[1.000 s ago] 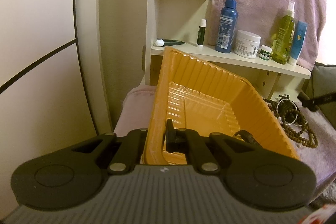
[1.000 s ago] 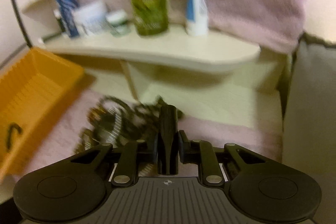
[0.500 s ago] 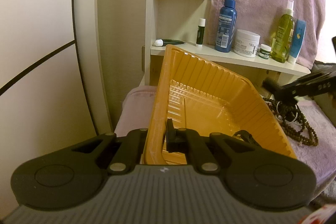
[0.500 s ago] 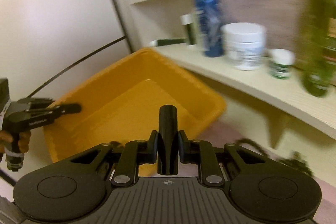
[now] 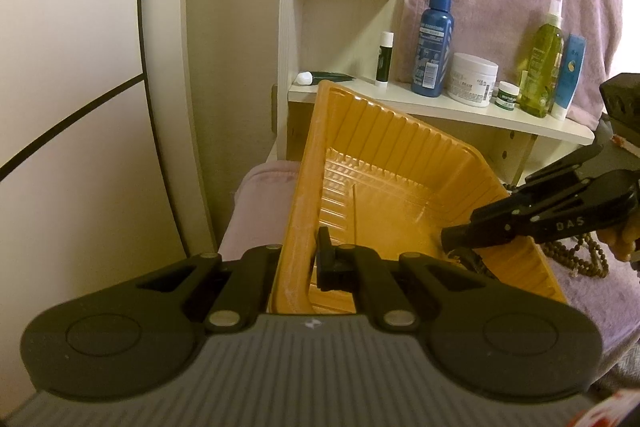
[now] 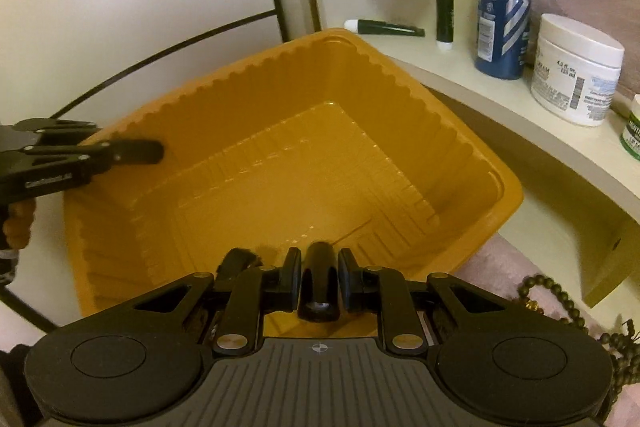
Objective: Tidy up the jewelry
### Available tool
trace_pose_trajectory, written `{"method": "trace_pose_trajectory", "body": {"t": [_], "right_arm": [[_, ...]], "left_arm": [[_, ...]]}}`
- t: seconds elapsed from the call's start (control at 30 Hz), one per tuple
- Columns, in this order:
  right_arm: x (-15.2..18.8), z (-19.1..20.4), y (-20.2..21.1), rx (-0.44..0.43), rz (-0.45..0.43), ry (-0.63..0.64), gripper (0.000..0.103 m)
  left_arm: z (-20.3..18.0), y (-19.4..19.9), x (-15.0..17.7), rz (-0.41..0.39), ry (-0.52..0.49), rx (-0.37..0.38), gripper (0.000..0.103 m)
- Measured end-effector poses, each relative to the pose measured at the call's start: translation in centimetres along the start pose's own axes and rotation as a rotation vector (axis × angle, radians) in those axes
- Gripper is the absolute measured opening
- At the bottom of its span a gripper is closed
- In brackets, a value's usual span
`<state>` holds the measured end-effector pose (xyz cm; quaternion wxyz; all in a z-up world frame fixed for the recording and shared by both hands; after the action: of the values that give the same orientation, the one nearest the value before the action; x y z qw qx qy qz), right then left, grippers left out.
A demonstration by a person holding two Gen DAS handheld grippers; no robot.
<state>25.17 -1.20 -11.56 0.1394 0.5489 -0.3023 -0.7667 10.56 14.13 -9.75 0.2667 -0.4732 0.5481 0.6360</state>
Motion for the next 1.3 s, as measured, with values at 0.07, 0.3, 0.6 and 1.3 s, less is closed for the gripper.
{"method": "trace_pose_trajectory", "body": {"t": [0.07, 0.3, 0.6, 1.3], "right_arm": [[-0.1, -0.2, 0.0, 0.014, -0.001, -0.004, 0.022], [-0.7, -0.6, 1.9, 0.048, -0.049, -0.034, 0.035], [1.0, -3.8, 9.3, 0.178, -0.152, -0.177, 0.035], [9.1, -2.9, 13.9, 0.281, -0.067, -0.268, 0.035]], "left_arm": [[0.0, 0.0, 0.0, 0.000, 0.002, 0.001, 0.004], [0.0, 0.1, 0.0, 0.002, 0.001, 0.002, 0.004], [-0.1, -0.1, -0.1, 0.003, 0.003, 0.006, 0.004], [-0.1, -0.1, 0.0, 0.003, 0.002, 0.004, 0.004]]}}
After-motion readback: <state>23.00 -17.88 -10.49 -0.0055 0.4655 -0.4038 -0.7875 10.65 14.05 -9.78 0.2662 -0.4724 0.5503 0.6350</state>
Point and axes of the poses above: each gripper's, at about its wrist camera, not at the fingertips, and y roughly against the way its jaws point, z to its left, x to its underside, the point moved 7 cm from there along -y, roughly the way its jaws point, and after that the axes turned 5 degrees about -z, right-handed, at the moved point
